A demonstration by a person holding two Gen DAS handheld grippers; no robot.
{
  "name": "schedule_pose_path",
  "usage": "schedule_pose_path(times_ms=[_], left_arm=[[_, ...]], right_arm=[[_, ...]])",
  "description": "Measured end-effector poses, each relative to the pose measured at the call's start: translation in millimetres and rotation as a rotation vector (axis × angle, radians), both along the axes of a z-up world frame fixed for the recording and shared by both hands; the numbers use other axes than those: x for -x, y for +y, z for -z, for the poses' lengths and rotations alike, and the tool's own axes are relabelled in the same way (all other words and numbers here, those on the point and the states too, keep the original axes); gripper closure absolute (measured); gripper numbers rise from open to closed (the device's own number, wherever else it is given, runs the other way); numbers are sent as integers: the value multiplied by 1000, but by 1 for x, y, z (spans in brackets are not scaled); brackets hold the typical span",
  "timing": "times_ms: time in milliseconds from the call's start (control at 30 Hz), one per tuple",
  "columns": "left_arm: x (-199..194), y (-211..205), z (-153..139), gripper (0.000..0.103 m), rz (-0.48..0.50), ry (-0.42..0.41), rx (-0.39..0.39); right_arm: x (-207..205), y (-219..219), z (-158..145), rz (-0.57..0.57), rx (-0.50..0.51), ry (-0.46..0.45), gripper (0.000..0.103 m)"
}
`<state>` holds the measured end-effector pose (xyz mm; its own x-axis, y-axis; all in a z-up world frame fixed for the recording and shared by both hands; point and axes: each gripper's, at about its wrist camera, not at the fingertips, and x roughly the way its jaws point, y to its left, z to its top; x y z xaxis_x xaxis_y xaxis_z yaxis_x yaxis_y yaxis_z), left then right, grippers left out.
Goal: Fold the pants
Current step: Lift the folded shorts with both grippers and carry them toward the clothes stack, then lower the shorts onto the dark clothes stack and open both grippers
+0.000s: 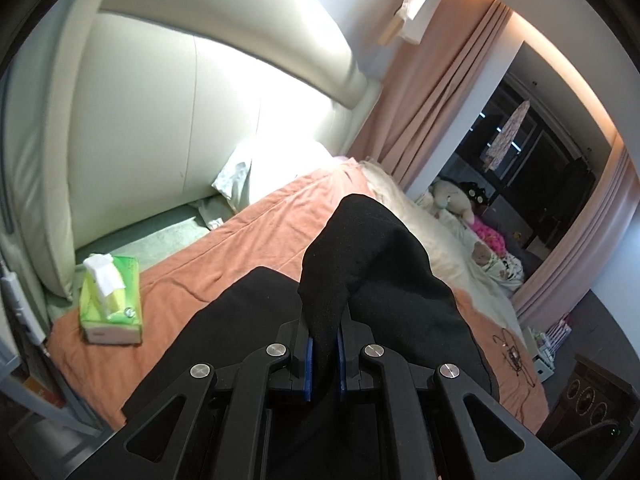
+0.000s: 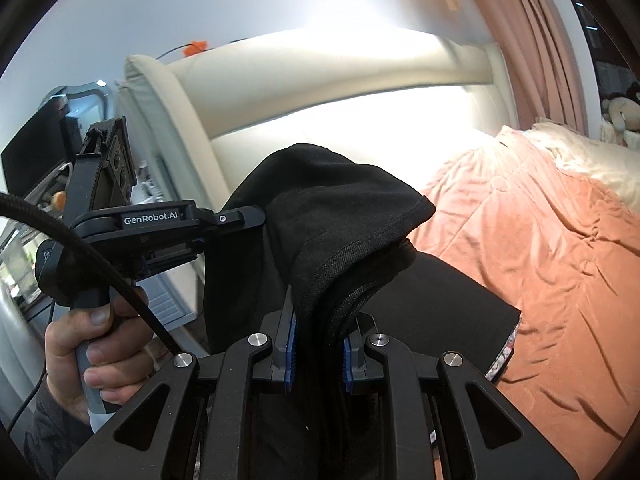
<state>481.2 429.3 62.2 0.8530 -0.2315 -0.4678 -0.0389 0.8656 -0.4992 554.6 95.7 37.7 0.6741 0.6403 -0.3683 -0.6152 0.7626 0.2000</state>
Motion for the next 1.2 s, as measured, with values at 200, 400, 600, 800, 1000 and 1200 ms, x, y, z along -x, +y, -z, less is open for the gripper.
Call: schedule_pose_path(times_ms=[200, 400, 600, 800, 1000, 1200], left_arm=[[-49, -9, 23, 94, 17, 48, -40], [-91, -21, 46, 92, 36, 100, -96], [-100, -8, 78, 52, -42, 218, -142], [-70, 11, 78, 52, -63, 230, -175], [-39, 21, 80, 52, -70, 212, -180], [-9, 21, 89, 51, -86, 216, -212]], right_arm=[[-32, 2, 16, 46, 4, 25, 89], [-63, 11, 26, 116, 33, 29, 87], [-100, -10, 53, 233, 50, 192, 46], [-95, -34, 54, 209, 25, 180, 46], [-80, -19, 42, 119, 37, 136, 58], [-68, 22, 28, 3, 83, 104, 72]])
